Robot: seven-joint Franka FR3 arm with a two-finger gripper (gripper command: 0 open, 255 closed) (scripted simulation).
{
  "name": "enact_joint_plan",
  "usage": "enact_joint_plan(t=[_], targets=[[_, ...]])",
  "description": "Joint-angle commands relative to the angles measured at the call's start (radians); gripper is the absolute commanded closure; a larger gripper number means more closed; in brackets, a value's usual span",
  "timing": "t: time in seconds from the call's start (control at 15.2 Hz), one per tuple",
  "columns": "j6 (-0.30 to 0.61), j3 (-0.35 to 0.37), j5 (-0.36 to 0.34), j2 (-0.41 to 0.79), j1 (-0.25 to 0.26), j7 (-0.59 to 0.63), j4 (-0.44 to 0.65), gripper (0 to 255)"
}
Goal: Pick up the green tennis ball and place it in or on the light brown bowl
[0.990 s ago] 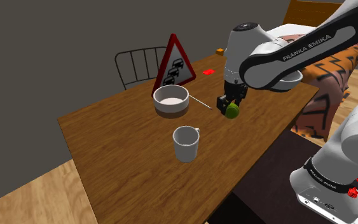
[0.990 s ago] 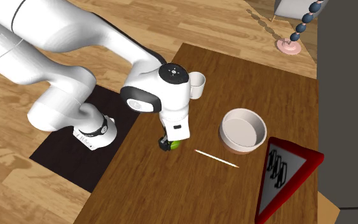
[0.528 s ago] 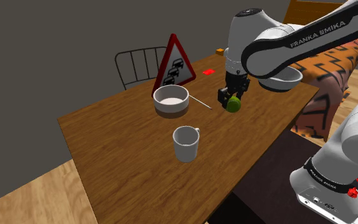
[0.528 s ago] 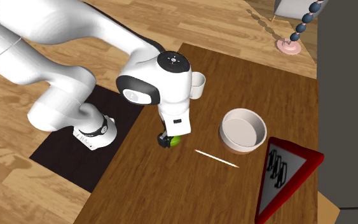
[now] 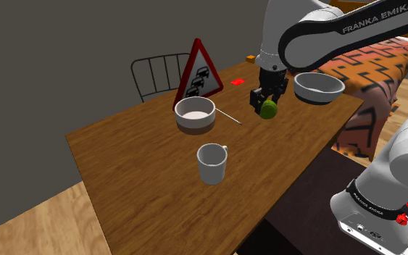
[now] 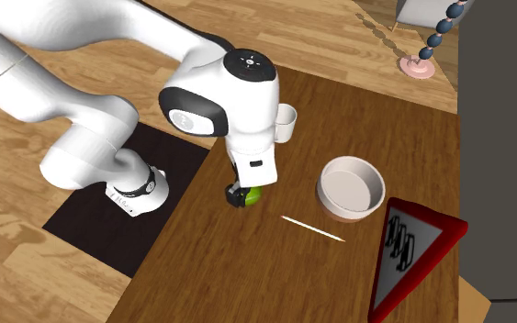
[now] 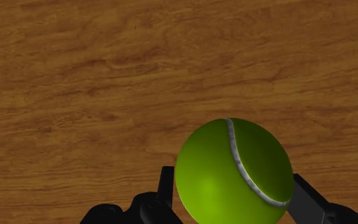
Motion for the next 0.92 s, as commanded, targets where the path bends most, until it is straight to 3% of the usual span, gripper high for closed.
enact_joint_plan(t=[0.0,0.73,0.86], targets=[[-0.032,-0.001,0.002,-0.013,0.002,-0.003,0.019,255],[-0.178,-0.010,0.006,-0.050,0.002,-0.020,0.129,255],[-0.166,0.011,0.004,0.032,0.002,0.006,0.196,255]])
